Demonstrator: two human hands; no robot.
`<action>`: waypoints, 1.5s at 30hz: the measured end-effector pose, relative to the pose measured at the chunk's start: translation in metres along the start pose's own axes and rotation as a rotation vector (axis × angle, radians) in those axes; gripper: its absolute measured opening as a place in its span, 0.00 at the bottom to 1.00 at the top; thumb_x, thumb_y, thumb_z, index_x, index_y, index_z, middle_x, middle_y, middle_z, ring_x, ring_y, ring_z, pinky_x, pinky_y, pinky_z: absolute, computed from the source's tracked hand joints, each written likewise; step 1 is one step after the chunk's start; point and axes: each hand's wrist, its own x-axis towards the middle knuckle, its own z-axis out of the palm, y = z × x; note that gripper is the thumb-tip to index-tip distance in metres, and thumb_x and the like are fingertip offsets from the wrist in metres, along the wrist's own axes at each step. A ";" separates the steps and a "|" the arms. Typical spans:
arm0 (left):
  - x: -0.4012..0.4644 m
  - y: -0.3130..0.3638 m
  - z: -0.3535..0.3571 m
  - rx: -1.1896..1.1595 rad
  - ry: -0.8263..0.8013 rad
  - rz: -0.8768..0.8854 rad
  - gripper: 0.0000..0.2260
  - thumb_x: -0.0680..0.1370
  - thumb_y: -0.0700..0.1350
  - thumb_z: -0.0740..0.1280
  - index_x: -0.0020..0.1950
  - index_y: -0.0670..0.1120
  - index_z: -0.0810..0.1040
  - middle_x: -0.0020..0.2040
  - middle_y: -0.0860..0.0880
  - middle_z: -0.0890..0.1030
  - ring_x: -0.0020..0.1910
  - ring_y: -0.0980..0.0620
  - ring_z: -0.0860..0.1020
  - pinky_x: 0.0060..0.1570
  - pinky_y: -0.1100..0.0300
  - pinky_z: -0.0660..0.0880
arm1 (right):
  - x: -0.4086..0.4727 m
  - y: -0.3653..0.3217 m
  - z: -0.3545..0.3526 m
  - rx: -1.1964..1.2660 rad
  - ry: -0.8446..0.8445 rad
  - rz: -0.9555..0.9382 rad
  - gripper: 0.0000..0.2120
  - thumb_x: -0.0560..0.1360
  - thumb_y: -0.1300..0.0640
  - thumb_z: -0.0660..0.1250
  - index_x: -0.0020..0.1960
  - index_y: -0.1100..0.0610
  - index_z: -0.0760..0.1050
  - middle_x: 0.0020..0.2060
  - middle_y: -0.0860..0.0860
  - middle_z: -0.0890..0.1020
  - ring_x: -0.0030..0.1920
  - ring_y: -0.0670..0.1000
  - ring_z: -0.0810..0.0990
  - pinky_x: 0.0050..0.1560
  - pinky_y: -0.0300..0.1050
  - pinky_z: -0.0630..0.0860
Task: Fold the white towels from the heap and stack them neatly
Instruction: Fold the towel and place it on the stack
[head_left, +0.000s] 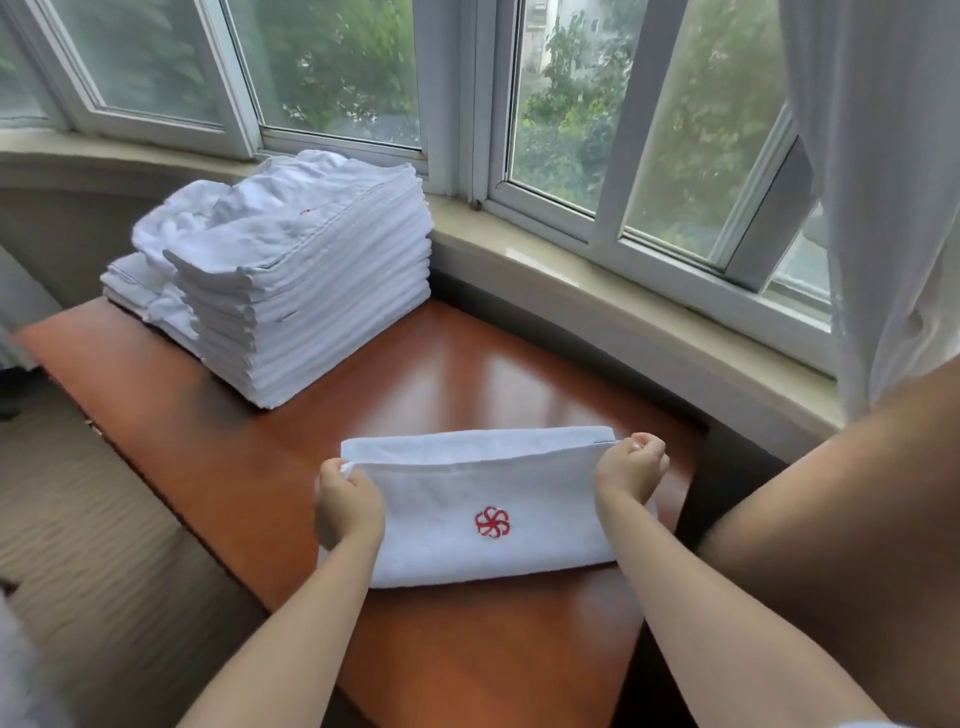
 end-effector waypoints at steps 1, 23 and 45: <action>0.005 0.003 0.005 -0.005 0.004 0.016 0.12 0.82 0.42 0.55 0.61 0.42 0.74 0.58 0.42 0.77 0.49 0.46 0.73 0.46 0.53 0.69 | 0.005 -0.003 0.008 0.003 -0.016 0.007 0.12 0.81 0.62 0.53 0.60 0.62 0.72 0.63 0.58 0.70 0.55 0.57 0.73 0.52 0.40 0.64; 0.061 -0.041 0.087 0.652 -0.318 0.525 0.22 0.82 0.46 0.57 0.76 0.45 0.64 0.77 0.44 0.61 0.76 0.46 0.60 0.73 0.51 0.56 | 0.041 0.066 0.068 -1.061 -0.336 -0.247 0.32 0.80 0.37 0.45 0.80 0.50 0.45 0.79 0.55 0.49 0.78 0.56 0.46 0.76 0.53 0.40; -0.018 0.028 -0.070 -0.057 -0.810 -0.382 0.16 0.72 0.47 0.72 0.58 0.45 0.76 0.52 0.43 0.82 0.51 0.42 0.80 0.54 0.49 0.77 | -0.039 -0.026 -0.045 -0.238 -0.947 0.587 0.17 0.74 0.50 0.69 0.57 0.57 0.71 0.43 0.56 0.82 0.40 0.56 0.81 0.41 0.46 0.77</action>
